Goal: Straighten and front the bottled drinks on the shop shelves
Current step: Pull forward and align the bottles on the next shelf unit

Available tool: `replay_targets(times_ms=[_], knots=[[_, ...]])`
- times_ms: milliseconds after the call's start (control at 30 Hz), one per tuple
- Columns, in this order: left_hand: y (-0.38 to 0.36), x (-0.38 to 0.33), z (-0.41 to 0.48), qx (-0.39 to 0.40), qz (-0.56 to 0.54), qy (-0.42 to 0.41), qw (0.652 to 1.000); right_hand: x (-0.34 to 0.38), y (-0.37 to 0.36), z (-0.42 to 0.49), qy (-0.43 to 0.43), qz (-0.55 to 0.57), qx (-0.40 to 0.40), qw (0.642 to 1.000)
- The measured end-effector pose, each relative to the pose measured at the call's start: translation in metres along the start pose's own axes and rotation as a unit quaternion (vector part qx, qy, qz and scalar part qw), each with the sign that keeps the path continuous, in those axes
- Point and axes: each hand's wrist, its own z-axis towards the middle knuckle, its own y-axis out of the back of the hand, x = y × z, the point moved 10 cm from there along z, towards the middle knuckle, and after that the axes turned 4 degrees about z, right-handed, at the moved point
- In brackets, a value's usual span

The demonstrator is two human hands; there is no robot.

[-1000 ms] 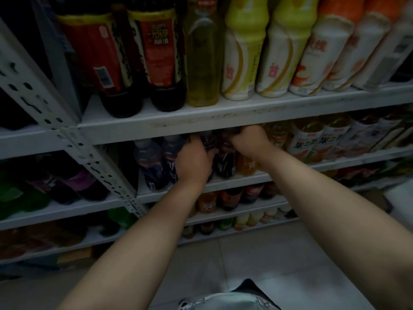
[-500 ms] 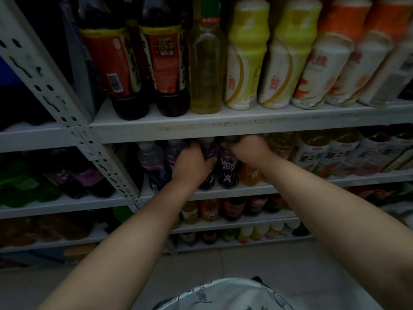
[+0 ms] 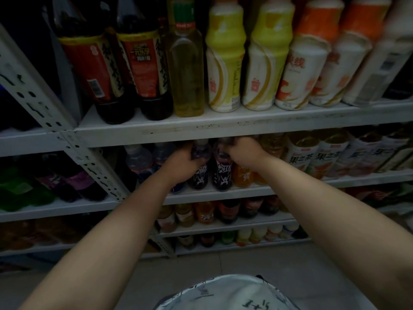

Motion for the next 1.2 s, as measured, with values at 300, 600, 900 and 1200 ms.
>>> replay_targets(times_ms=[300, 600, 900, 1200], knots=[[0.004, -0.001, 0.002, -0.037, 0.086, 0.024, 0.995, 0.012, -0.002, -0.002, 0.029, 0.027, 0.011, 0.999], [0.0, -0.003, 0.001, -0.014, 0.069, 0.023, 0.997, 0.011, 0.009, -0.006, 0.039, 0.028, -0.039, 0.998], [0.054, 0.037, -0.095, -0.273, 0.029, 0.072, 0.959, 0.037, -0.019, -0.084, 0.18, -0.059, -0.167, 0.968], [0.105, 0.076, -0.098, -0.299, -0.054, 0.086, 0.949, 0.114, -0.103, -0.02, 0.133, -0.051, -0.004, 0.99]])
